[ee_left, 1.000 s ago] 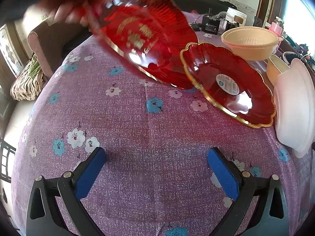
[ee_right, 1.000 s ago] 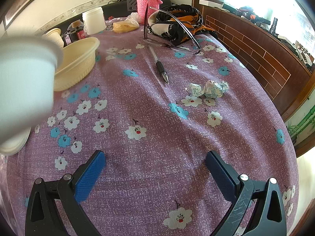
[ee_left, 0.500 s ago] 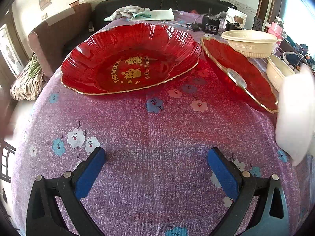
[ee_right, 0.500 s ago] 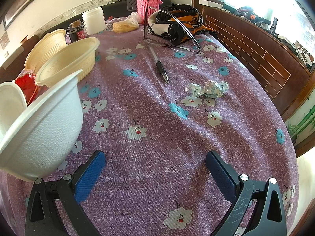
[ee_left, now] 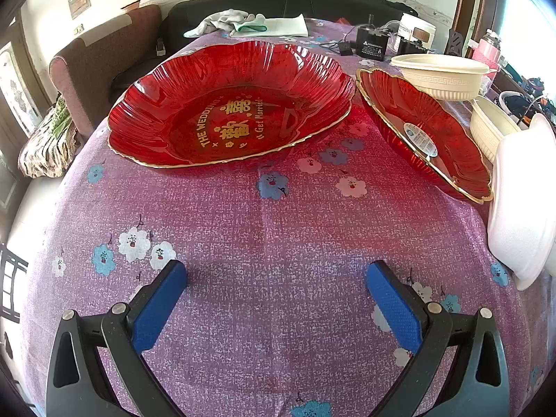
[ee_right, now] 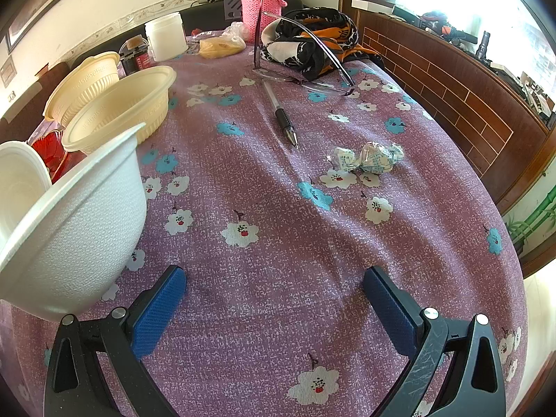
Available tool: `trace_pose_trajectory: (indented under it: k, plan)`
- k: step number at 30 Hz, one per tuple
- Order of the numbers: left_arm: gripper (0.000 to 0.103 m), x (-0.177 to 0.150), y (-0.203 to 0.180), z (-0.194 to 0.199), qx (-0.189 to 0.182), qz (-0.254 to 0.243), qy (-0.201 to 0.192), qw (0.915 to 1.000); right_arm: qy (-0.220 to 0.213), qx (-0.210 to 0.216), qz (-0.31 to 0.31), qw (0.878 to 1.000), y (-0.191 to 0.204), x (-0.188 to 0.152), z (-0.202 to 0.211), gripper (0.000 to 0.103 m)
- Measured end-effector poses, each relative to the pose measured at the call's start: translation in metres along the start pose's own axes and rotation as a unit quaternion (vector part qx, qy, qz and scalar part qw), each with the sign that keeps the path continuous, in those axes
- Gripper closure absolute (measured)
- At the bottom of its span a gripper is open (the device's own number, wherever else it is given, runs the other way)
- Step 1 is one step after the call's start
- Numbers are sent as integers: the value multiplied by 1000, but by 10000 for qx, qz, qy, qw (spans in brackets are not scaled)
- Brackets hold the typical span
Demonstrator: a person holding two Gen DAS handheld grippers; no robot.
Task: Organize plates and bowls
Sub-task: 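Move the left gripper toward the red plate with gold wedding text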
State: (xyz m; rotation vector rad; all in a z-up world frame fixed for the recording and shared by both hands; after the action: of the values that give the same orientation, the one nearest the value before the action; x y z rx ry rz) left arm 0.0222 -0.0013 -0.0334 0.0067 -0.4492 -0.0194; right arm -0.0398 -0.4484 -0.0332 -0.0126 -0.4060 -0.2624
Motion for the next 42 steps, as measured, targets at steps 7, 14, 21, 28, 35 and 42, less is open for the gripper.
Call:
trace_pose_trajectory:
  k: [7,14,21,28,35,42]
  plan:
    - [0,0,0,0,-1,-1,1,10000,1,-12,1,10000,0,-1,-2,1]
    - [0,-11,6,7,147,106,276,9995,395,-20,49,9992,-2,-5,2,1]
    - [0,-43,28,37,882,153,177,9958,37,-67,283,9996,2,-24,51,1]
    - [0,-41,55,63,1221,290,80,9921,-512,349,610,9962,34,-9,105,4]
    - [0,-37,76,83,1271,459,-30,9908,-705,1187,1180,9834,104,2,134,5]
    - [0,-39,97,101,1252,560,-105,9905,-619,1730,1649,9690,166,12,143,7]
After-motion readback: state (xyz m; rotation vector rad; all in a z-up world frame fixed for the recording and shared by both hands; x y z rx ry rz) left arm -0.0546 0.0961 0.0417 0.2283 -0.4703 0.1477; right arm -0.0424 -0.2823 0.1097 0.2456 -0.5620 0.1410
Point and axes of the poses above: each gripper's, at about its wrist camera, not at the fingertips, and z roughly against the way its jaws point, y to its left, x to its top, the point moved 4 cm from there along -z, roughly the way its jaws point, and after that the axes turned 7 degrees about y, right-handed, at the moved point
